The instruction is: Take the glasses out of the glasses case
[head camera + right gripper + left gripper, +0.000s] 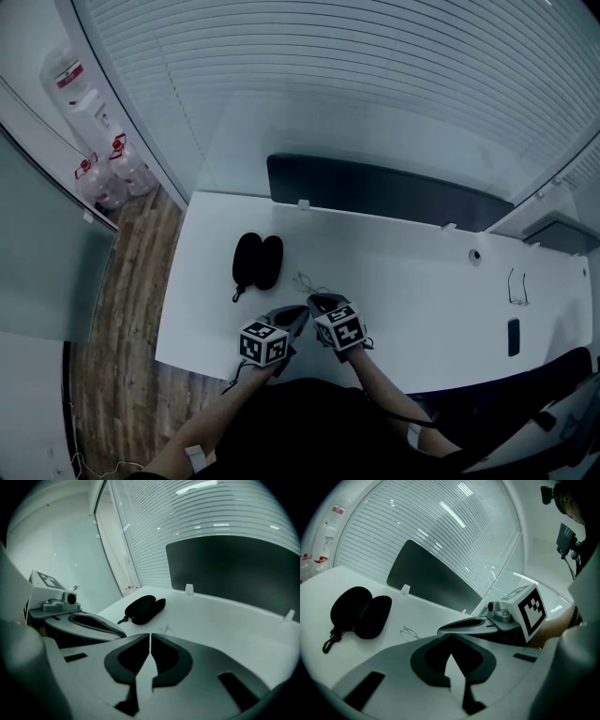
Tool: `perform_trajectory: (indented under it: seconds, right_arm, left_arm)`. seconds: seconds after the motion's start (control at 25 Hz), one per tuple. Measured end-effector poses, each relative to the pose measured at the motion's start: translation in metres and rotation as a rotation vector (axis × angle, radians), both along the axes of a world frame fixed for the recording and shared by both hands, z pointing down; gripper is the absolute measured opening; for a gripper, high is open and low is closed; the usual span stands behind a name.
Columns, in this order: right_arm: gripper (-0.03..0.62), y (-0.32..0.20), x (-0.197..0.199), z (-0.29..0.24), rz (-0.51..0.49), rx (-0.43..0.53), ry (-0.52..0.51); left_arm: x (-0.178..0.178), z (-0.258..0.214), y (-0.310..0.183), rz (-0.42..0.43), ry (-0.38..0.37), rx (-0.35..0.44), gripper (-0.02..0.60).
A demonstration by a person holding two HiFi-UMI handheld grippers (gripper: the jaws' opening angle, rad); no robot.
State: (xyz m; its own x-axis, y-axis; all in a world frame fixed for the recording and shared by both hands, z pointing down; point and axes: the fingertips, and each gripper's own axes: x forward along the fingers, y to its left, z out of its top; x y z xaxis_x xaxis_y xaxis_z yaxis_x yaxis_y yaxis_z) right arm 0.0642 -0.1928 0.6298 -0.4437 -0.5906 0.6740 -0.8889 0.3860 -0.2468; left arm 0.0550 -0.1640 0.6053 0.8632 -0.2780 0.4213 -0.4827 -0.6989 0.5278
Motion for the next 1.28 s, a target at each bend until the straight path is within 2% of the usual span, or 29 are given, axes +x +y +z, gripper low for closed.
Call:
perform_trajectory:
  seconds: [0.16,0.4,0.84,1.28]
  right_arm:
    - [0.023,0.005,-0.002,-0.003,0.043,0.0,-0.063]
    - [0.023,0.014,-0.003,-0.013,0.124,0.011,-0.205]
    - [0.023,0.044,-0.007,-0.023,0.084,0.028,-0.258]
    - [0.023,0.114,-0.013,-0.013,0.007,-0.014,-0.301]
  left_arm:
    - [-0.002,-0.005,0.004,-0.028,0.027,-0.014,0.006]
    - [-0.004,-0.016,0.013,-0.034,0.042,0.039,0.006]
    - [-0.006,-0.028,0.044,-0.105,0.037,0.08,0.006]
    - [-0.009,-0.019,0.114,-0.217,0.026,0.067,0.006]
